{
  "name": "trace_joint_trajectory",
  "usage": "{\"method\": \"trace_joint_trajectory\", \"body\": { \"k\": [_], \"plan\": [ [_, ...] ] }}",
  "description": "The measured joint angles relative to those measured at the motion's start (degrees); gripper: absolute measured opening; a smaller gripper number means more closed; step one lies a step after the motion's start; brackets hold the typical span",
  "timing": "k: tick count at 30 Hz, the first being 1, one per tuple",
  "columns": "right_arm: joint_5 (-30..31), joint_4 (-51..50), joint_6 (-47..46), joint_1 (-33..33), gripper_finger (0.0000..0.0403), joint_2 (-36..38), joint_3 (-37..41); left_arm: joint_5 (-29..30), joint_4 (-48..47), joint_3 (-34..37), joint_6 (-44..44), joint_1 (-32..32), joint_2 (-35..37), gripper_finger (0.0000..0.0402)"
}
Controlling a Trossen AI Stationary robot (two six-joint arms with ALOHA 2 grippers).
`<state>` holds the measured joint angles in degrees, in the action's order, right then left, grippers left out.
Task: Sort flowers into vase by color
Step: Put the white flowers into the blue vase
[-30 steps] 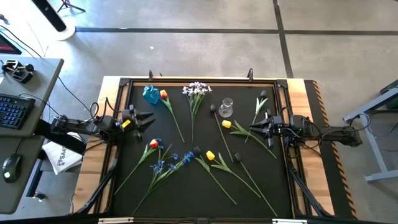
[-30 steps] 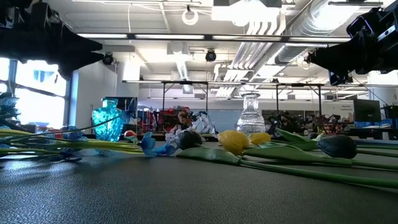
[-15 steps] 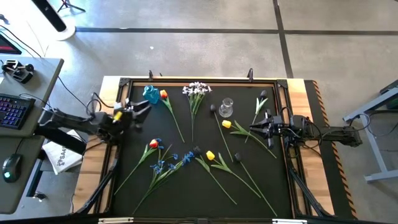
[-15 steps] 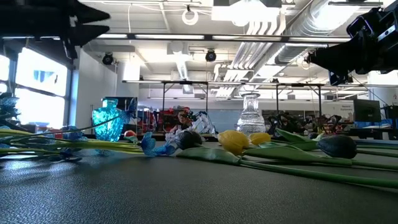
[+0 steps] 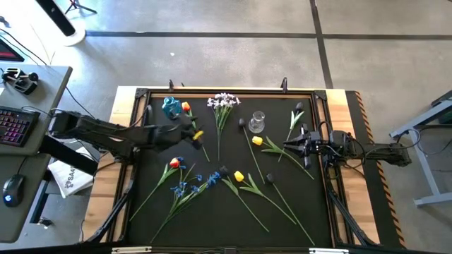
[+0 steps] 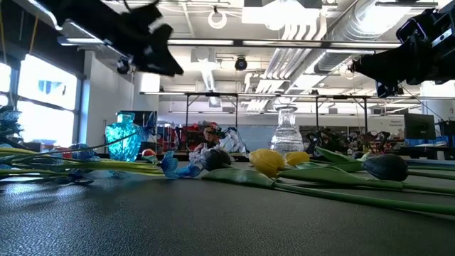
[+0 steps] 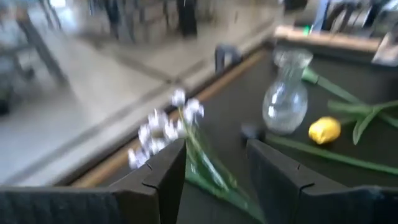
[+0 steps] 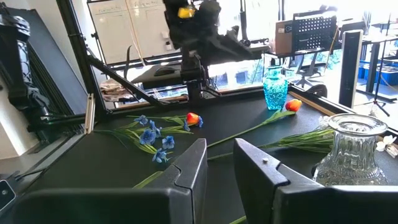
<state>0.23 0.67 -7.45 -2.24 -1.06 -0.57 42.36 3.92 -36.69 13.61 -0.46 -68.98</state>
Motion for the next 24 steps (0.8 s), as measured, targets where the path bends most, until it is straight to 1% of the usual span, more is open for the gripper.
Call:
{"method": "trace_joint_trajectory", "body": {
  "k": [2,5,7,10,15,18,24],
  "plan": [
    [0.0,0.0,0.0,0.0,0.0078,0.0,0.0,-4.7,-5.3,-3.1,3.9,2.5,-3.0,0.0158],
    [0.0,0.0,0.0,0.0,0.0078,0.0,0.0,-11.6,-12.5,-7.2,7.1,6.3,-7.4,0.0158],
    [0.0,0.0,0.0,0.0,0.0078,0.0,0.0,-14.7,-16.3,-9.6,9.1,8.6,-10.6,0.0158],
    [0.0,0.0,0.0,0.0,0.0078,0.0,0.0,-18.3,-19.3,-12.7,12.4,11.1,-15.7,0.0158],
    [0.0,0.0,0.0,0.0,0.0078,0.0,0.0,-23.2,-19.9,-17.7,15.2,12.9,-23.4,0.0162],
    [0.0,0.0,0.0,0.0,0.0078,0.0,0.0,-25.3,-21.6,-21.6,15.2,13.3,-27.5,0.0173],
    [0.0,0.0,0.0,0.0,0.0078,0.0,0.0,-25.4,-24.5,-29.0,15.9,13.2,-34.5,0.0217]
  ]
}}
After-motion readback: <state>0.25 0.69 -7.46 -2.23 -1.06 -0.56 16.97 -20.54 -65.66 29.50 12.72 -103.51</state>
